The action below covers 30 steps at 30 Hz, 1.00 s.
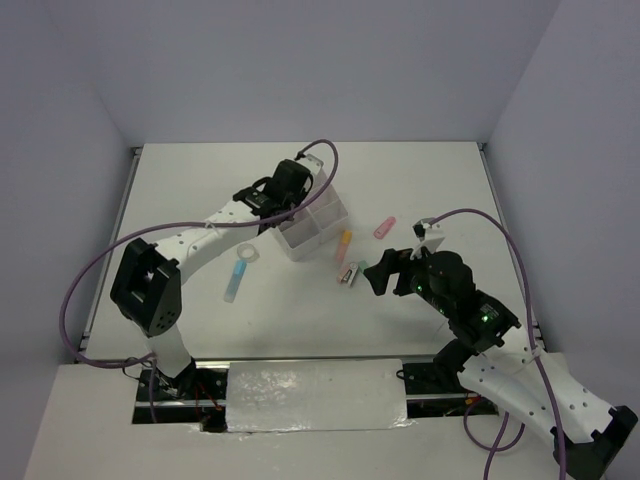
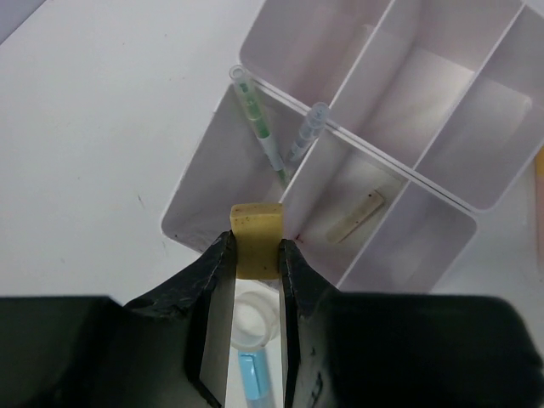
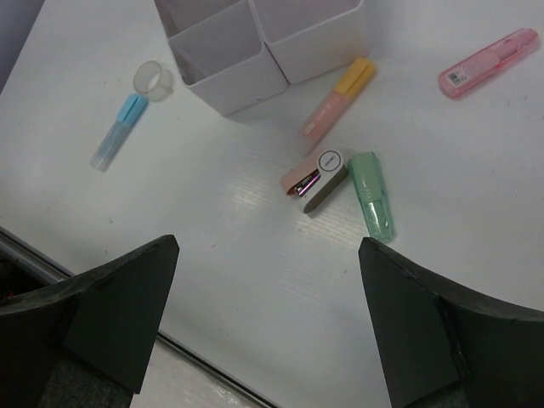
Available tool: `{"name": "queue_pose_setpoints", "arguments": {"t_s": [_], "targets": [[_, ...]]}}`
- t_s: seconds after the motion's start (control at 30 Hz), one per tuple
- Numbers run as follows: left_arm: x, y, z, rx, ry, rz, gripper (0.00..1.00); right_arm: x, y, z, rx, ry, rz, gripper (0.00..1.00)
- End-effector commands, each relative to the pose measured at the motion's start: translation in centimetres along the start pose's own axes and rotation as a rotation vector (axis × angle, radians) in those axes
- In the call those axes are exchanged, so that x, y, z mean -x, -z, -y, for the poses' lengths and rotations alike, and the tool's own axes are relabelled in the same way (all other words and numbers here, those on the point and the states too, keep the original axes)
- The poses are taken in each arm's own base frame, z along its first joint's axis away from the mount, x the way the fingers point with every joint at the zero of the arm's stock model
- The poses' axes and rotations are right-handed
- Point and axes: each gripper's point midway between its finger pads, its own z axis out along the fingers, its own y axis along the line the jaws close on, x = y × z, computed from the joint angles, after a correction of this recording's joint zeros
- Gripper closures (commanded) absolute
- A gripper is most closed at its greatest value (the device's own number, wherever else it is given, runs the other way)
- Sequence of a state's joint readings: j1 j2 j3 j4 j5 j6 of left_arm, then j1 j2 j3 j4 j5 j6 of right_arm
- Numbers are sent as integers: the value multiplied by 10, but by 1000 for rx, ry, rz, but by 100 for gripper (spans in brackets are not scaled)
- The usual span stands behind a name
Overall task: Sort the stationery into containers
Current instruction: Place the pen in the storage box.
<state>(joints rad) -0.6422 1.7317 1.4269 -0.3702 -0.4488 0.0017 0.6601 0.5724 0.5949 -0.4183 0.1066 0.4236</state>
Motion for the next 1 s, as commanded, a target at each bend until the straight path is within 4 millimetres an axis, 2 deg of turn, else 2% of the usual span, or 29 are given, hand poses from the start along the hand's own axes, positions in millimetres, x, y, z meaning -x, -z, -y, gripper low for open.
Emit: {"name": "queue_pose_setpoints", "arguments": {"t_s": [0.0,0.13,0.3,0.4,0.47,0.57,0.63,0.83,0.97], "targets": [[19,-3,0,-19,22,67,99,4,-4,-3,14,15,14,5],[13,-7,10,-62,29,77,87,5,-5,-2,9,15,11,5],[4,-10,22,-102,63,66,86,4,-4,-1,4,15,11,5],[-1,-13,24,-104,66,62,80,4,-5,0,-5,13,6,5],[-5,-15,24,-100,64,54,73,4,-5,0,-4,14,5,5],[-8,-16,25,-102,67,52,52,3,-5,0,-4,15,5,5],[-7,-16,26,-103,73,60,42,3,-5,0,-5,14,2,5],[-4,-14,22,-90,80,57,37,2,-6,0,-3,14,0,5],[22,14,31,-175,164,127,35,-3,-9,-1,1,2,-24,6]]}}
